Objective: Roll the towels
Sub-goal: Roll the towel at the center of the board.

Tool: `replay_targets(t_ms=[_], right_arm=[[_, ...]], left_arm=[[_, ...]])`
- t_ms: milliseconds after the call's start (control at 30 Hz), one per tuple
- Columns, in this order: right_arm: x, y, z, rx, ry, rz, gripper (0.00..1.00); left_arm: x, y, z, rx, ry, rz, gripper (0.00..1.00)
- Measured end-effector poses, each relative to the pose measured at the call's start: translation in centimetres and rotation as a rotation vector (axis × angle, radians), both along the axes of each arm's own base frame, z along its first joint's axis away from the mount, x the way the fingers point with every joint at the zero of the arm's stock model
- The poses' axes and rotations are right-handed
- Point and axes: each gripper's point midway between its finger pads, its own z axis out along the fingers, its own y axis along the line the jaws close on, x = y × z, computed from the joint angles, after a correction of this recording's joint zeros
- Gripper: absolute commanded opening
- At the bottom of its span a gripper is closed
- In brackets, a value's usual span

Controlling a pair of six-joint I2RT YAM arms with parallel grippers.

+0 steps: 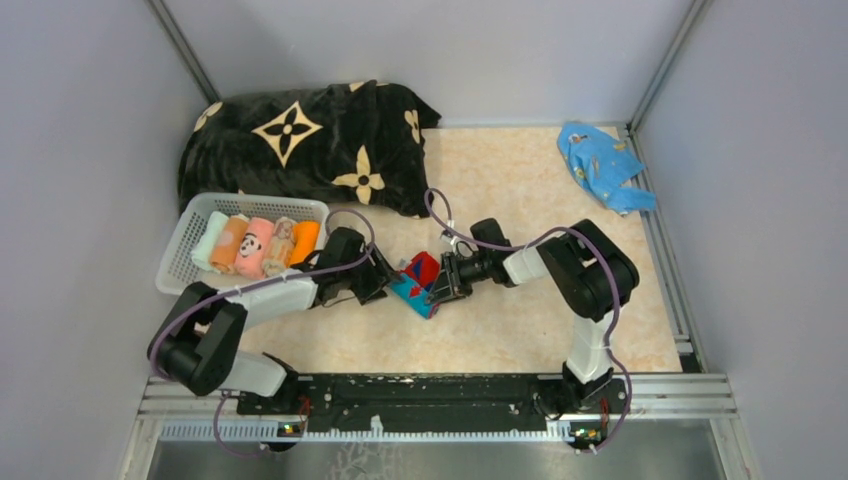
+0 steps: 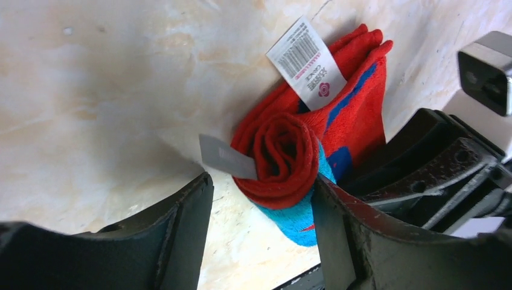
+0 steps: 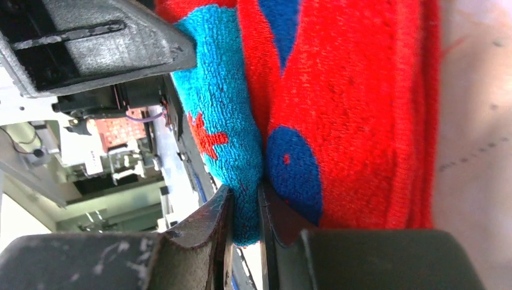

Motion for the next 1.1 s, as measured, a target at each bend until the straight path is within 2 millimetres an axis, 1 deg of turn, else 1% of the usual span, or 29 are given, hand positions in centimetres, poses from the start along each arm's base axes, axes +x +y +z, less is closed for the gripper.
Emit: replay_targets(t_ms=[167, 267, 367, 467, 533, 633, 700, 767, 933, 1100], right_arm=[[0.3, -0.4, -0.6, -0.002, 0.046, -0.035, 0.25], [0.4, -0.7, -0.7, -0.025, 0.042, -0.049, 0.34], [0.7, -1.3, 0.1, -0.071, -0.021, -0.071, 0.42], [1.3, -2.2, 1.7, -0.136, -0.150, -0.095, 0.48], [1.9, -2.6, 3.0, -0.195, -0.272, -0.111, 0.52], [1.8, -2.1, 4.6, -0.265, -0.441, -0.094, 0.55], [0.9, -1.3, 5.2, -0.308, -0.557, -0.056, 0.61], [0.2, -0.7, 5.2, -0.355, -0.650, -0.025, 0.62], [-1.5, -0.1, 4.2, -0.507, -0.884, 0.072, 0.63], [-1.6, 0.4, 2.9, -0.622, -1.035, 0.137, 0.63]], left_arm=[[0.9, -0.9, -0.3, -0.013, 0.000, -0.012, 0.63], [1.4, -1.3, -0.4, -0.014, 0.003, -0.018, 0.62], [1.6, -1.5, -0.4, -0.015, 0.007, -0.019, 0.60], [1.7, -1.6, -0.5, -0.015, 0.011, -0.021, 0.60], [1.8, -1.7, -0.5, -0.015, 0.013, -0.021, 0.60], [1.8, -1.7, -0.6, -0.016, 0.015, -0.023, 0.59], [1.9, -1.8, -0.6, -0.018, 0.016, -0.024, 0.59], [1.9, -1.9, -0.6, -0.018, 0.017, -0.025, 0.59], [1.9, -1.9, -0.6, -0.018, 0.018, -0.026, 0.60], [2.0, -1.9, -0.6, -0.018, 0.019, -0.026, 0.60]])
